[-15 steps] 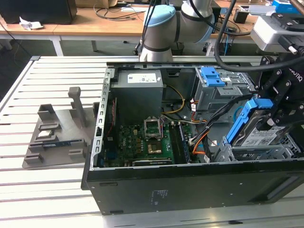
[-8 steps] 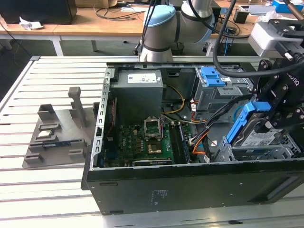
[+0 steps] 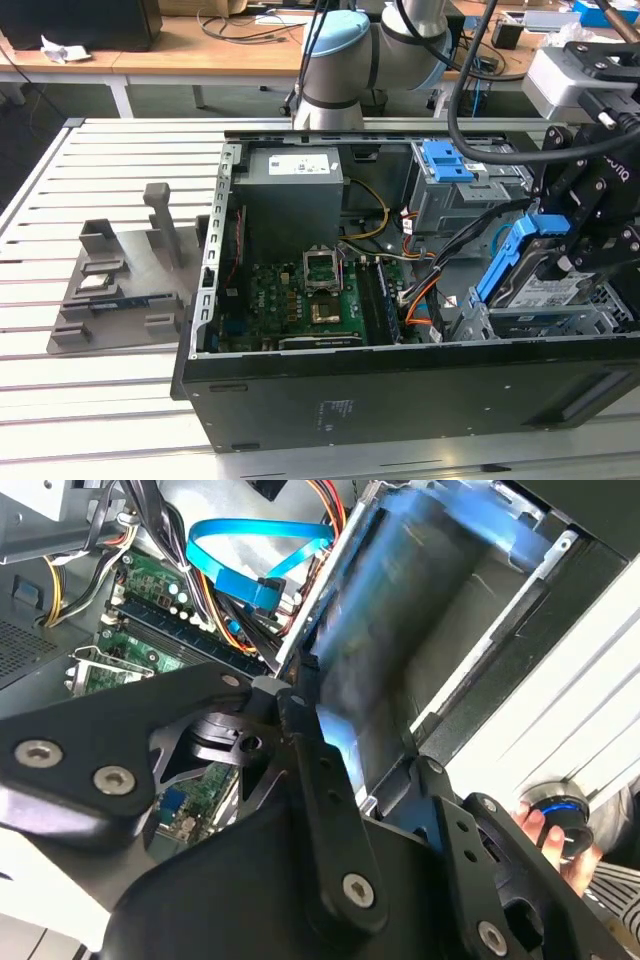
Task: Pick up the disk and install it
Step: 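Insert the disk into the insertion slot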
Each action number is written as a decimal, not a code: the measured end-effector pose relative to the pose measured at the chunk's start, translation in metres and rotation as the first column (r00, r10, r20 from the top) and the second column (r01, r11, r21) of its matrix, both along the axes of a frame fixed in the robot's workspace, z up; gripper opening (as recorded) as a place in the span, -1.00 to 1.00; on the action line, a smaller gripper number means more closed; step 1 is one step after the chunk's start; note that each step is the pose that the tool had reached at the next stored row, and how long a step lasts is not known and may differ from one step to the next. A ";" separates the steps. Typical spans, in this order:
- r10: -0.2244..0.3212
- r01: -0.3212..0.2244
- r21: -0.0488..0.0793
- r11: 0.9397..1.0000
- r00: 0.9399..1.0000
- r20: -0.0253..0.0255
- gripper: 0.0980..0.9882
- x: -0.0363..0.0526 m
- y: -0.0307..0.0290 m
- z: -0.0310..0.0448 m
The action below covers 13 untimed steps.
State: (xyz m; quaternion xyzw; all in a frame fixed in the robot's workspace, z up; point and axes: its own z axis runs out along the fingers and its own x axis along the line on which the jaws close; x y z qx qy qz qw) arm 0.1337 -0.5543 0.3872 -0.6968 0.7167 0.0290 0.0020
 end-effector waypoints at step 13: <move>0.000 0.000 0.000 1.000 1.000 0.000 -0.98 0.0000 0.0000 -0.0006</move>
